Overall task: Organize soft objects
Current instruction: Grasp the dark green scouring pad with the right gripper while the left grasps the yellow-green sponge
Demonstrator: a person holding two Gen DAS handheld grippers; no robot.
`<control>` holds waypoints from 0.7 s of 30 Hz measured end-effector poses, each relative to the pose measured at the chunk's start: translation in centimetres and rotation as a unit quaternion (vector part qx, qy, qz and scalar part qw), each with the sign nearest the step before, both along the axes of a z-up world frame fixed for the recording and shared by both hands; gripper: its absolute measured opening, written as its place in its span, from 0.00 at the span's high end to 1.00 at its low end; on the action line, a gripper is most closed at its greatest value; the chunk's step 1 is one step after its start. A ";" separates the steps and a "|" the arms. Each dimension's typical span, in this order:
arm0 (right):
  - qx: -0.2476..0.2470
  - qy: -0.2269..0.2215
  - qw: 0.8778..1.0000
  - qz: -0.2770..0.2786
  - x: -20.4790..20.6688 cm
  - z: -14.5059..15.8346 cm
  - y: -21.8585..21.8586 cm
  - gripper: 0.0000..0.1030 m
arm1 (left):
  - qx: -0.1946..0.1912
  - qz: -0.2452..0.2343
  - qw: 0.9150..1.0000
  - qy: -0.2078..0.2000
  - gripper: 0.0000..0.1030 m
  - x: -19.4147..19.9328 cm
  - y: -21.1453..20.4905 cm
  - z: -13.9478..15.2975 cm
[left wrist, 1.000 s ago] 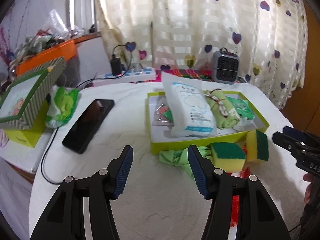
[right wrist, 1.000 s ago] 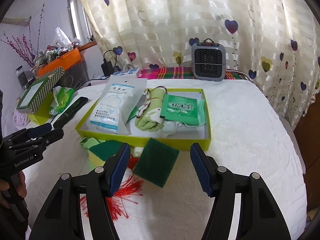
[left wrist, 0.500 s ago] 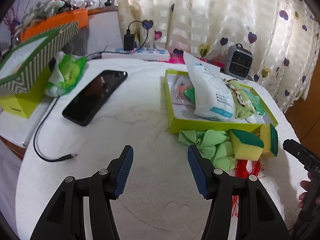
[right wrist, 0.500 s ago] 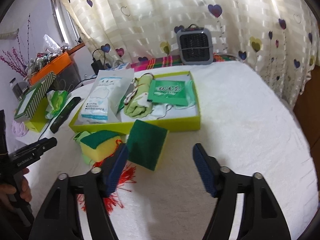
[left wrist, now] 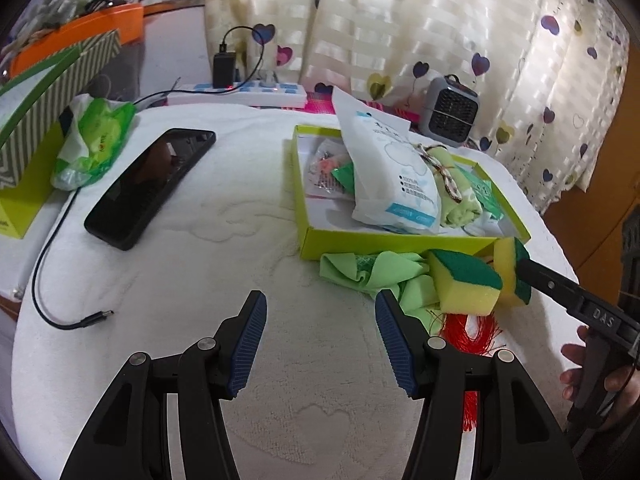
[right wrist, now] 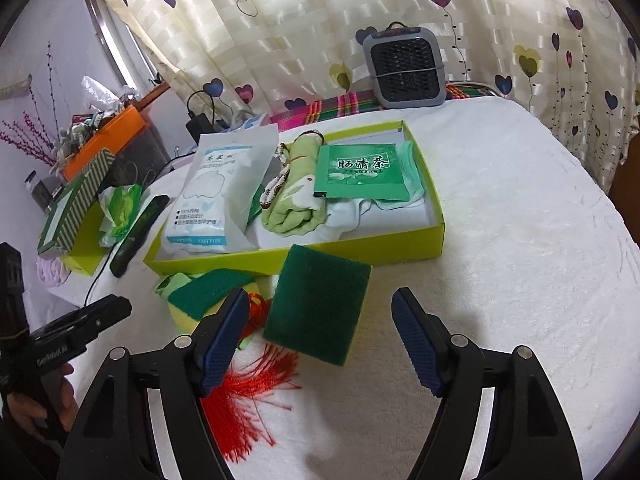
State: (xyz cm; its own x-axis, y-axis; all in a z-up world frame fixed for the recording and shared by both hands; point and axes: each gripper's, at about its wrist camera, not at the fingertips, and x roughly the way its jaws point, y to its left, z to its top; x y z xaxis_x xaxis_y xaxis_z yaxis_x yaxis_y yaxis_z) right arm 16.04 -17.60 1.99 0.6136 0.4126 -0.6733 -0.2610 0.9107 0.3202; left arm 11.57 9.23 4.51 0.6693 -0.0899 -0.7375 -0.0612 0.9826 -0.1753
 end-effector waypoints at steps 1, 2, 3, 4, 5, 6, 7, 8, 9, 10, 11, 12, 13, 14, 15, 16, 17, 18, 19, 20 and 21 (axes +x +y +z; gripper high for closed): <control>-0.001 0.001 1.000 0.000 0.2 0.0 0.1 0.28 | 0.000 0.000 1.000 0.001 0.45 0.0 0.0 0.0; -0.003 0.002 1.000 0.000 0.3 -0.1 0.2 0.28 | -0.001 -0.001 1.000 -0.001 0.45 0.1 0.0 0.0; -0.006 0.004 1.000 -0.002 0.5 -0.2 0.3 0.28 | -0.002 -0.003 1.000 -0.002 0.45 0.1 -0.1 0.1; -0.007 0.005 1.000 -0.002 0.6 -0.3 0.4 0.28 | -0.004 -0.005 1.000 -0.003 0.45 0.0 -0.1 0.1; -0.008 0.008 1.000 -0.002 0.8 -0.4 0.4 0.28 | -0.005 -0.008 1.000 -0.004 0.45 0.1 -0.2 0.2; -0.009 0.010 1.000 -0.003 0.9 -0.6 0.4 0.28 | -0.008 -0.013 1.000 -0.005 0.45 0.1 -0.3 0.3; -0.009 0.012 1.000 -0.004 1.0 -0.6 0.4 0.28 | -0.012 -0.018 1.000 -0.005 0.45 0.1 -0.4 0.3; -0.010 0.013 1.000 -0.005 1.1 -0.7 0.4 0.28 | -0.018 -0.026 0.999 -0.006 0.45 0.2 -0.7 0.4; -0.012 0.014 1.000 -0.004 1.1 -0.8 0.4 0.28 | -0.021 -0.031 0.999 -0.006 0.45 0.2 -0.7 0.5; -0.013 0.015 1.000 -0.007 1.2 -0.9 0.3 0.28 | -0.024 -0.037 0.999 -0.006 0.45 0.2 -1.0 0.6; -0.014 0.015 1.000 -0.010 1.3 -0.9 0.3 0.28 | -0.023 -0.043 0.999 -0.006 0.45 0.3 -1.4 0.7; -0.012 0.016 1.000 -0.011 1.3 -1.0 0.2 0.28 | -0.021 -0.046 0.999 -0.007 0.45 0.3 -1.7 0.8; -0.011 0.021 1.000 -0.009 1.4 -1.1 0.2 0.28 | -0.020 -0.052 0.998 -0.009 0.45 0.4 -2.0 0.9; -0.010 0.025 1.000 -0.010 1.4 -1.2 0.1 0.28 | -0.021 -0.057 0.998 -0.010 0.45 0.5 -2.3 1.0; -0.011 0.027 1.000 -0.010 1.5 -1.3 0.1 0.28 | -0.020 -0.060 0.998 -0.010 0.45 0.5 -2.6 1.1; -0.013 0.029 0.999 -0.009 1.5 -1.3 0.1 0.28 | -0.022 -0.063 0.998 -0.009 0.45 0.7 -2.9 1.1; -0.015 0.031 0.999 -0.008 1.6 -1.4 0.1 0.28 | -0.022 -0.065 0.998 -0.008 0.45 0.8 -3.1 1.2; -0.016 0.031 0.999 -0.009 1.5 -1.4 0.1 0.28 | -0.020 -0.067 0.998 -0.008 0.45 0.9 -3.4 1.2; -0.015 0.029 0.999 -0.008 1.5 -1.3 0.0 0.28 | -0.019 -0.069 0.997 -0.007 0.45 1.0 -3.6 1.3; -0.015 0.026 1.000 -0.008 1.4 -1.2 0.0 0.28 | -0.017 -0.071 0.997 -0.007 0.45 1.1 -3.9 1.3; -0.016 0.022 1.000 -0.007 1.3 -1.1 -0.1 0.30 | -0.016 -0.074 0.997 -0.008 0.45 1.1 -4.2 1.4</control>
